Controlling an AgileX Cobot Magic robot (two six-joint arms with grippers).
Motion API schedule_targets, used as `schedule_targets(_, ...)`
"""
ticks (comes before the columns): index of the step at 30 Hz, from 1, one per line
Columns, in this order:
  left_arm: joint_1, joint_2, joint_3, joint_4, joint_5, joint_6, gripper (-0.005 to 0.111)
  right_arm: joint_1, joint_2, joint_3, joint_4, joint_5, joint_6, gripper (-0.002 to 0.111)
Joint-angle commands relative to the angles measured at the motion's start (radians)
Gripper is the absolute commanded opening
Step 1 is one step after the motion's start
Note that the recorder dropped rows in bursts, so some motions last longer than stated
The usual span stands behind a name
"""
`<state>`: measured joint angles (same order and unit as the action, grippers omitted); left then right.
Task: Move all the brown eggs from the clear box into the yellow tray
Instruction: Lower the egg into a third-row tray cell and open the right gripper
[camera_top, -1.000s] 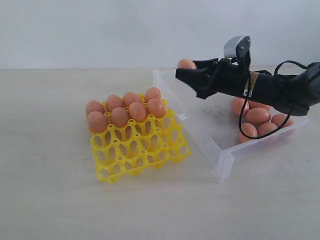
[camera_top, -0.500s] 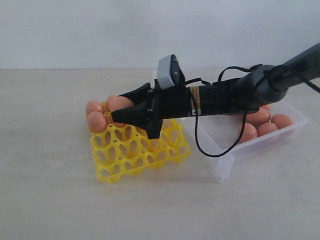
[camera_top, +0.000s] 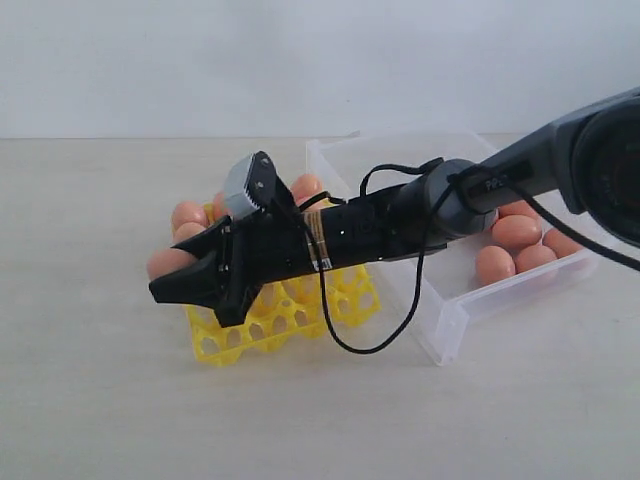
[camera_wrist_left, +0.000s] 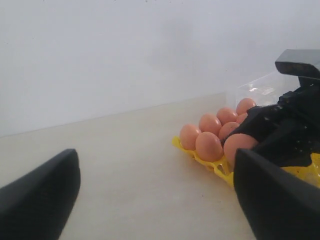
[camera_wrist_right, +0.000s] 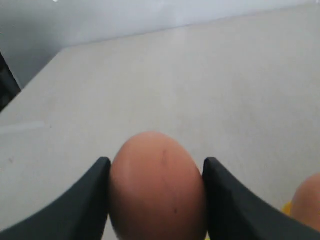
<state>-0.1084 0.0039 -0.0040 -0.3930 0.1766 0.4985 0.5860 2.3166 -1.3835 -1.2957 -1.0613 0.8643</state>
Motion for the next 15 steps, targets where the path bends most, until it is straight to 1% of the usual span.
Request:
schedule_targets(1,-0.007,-0.004,0.004,-0.007,0.000,-0.008,0.078,0.005,-0.001,-0.005,0.100,0.084,-0.070,0.000)
schedule_targets(3,-0.007,-0.004,0.004,-0.007,0.000,-0.008,0.078,0.003,-0.001,-0.008,0.149,0.147,-0.105,0.000)
schedule_targets(5,-0.007,-0.004,0.004,-0.007,0.000,-0.008,0.078,0.003,-0.001,-0.015,0.158,0.205,-0.107,0.000)
schedule_targets(12,-0.007,-0.004,0.004,-0.007,0.000,-0.008,0.078,0.003,-0.001,-0.015,0.163,0.212,-0.064,0.000)
schedule_targets(15,-0.007,-0.004,0.004,-0.007,0.000,-0.008,0.078,0.005,-0.001,-0.015,0.160,0.214,-0.016,0.000)
